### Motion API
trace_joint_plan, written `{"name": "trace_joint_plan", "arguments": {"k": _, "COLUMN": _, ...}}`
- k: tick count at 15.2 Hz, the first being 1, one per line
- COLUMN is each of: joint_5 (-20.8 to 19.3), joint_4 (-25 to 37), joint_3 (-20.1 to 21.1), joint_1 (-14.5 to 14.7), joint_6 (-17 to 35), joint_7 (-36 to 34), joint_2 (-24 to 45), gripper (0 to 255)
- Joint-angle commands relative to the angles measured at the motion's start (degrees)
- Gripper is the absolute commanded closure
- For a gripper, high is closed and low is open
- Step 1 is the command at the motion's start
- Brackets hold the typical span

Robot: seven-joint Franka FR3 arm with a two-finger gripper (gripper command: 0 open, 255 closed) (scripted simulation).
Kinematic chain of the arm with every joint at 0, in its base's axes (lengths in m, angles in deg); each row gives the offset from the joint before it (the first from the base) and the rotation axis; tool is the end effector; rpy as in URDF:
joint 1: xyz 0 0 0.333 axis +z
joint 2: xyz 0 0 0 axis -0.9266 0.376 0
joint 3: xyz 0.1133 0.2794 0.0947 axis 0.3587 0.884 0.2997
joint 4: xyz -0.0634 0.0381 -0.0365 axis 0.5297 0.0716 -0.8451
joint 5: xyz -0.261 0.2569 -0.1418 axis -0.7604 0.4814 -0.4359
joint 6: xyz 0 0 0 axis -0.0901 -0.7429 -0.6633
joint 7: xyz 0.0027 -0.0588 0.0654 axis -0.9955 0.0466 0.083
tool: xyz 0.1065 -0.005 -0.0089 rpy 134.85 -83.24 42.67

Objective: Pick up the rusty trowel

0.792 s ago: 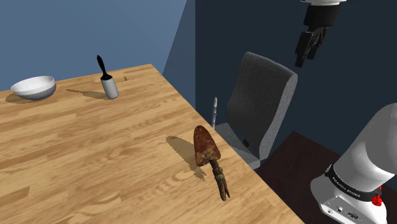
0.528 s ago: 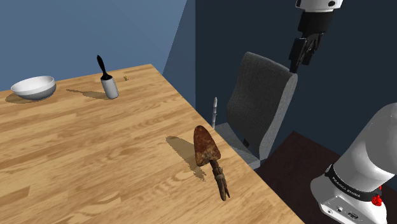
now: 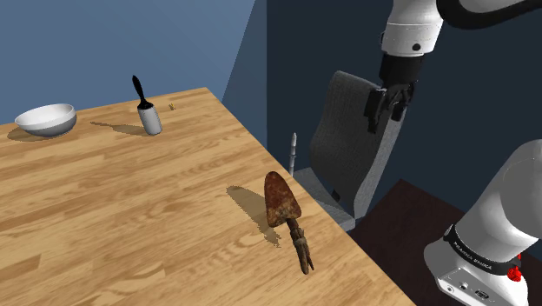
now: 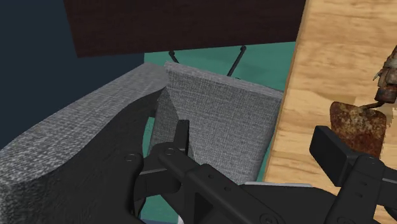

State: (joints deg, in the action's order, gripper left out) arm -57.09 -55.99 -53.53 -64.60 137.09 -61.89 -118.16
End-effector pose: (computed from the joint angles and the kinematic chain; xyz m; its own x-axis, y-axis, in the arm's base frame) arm 0.2964 0.0800 0.5172 0.9905 -0.1191 -0.0686 -0.1170 -0.9926 0.0338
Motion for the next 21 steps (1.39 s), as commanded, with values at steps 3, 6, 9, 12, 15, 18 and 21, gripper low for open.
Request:
{"name": "trace_joint_plan", "arguments": {"k": 3, "joint_5": 4.2, "joint_4": -2.11, "joint_3": 5.1, "joint_1": 1.25, "joint_6": 4.98, "joint_7": -6.82, "joint_2": 2.7, "gripper": 0}}
{"name": "trace_joint_plan", "arguments": {"k": 6, "joint_5": 7.01, "joint_4": -2.63, "joint_3": 9.06, "joint_1": 2.02, "joint_6": 9.1, "joint_7": -11.79, "joint_2": 6.03, "gripper": 0}}
{"name": "trace_joint_plan", "arguments": {"k": 9, "joint_5": 9.32, "joint_4": -2.36, "joint_3": 13.05, "joint_1": 2.51, "joint_6": 13.47, "joint_7": -16.76, "joint_2": 10.31, "gripper": 0}}
{"name": "trace_joint_plan", "arguments": {"k": 12, "joint_5": 10.88, "joint_4": -1.3, "joint_3": 17.08, "joint_1": 2.58, "joint_6": 18.0, "joint_7": -21.82, "joint_2": 15.43, "gripper": 0}}
{"name": "trace_joint_plan", "arguments": {"k": 15, "joint_5": 11.38, "joint_4": 0.51, "joint_3": 21.11, "joint_1": 2.18, "joint_6": 22.57, "joint_7": -27.13, "joint_2": 21.35, "gripper": 0}}
{"name": "trace_joint_plan", "arguments": {"k": 18, "joint_5": 10.43, "joint_4": 3.03, "joint_3": 25.06, "joint_1": 1.37, "joint_6": 27.05, "joint_7": -32.95, "joint_2": 28.01, "gripper": 0}}
{"name": "trace_joint_plan", "arguments": {"k": 21, "joint_5": 7.57, "joint_4": 6.22, "joint_3": 28.73, "joint_1": 0.34, "joint_6": 31.26, "joint_7": -39.63, "joint_2": 35.46, "gripper": 0}}
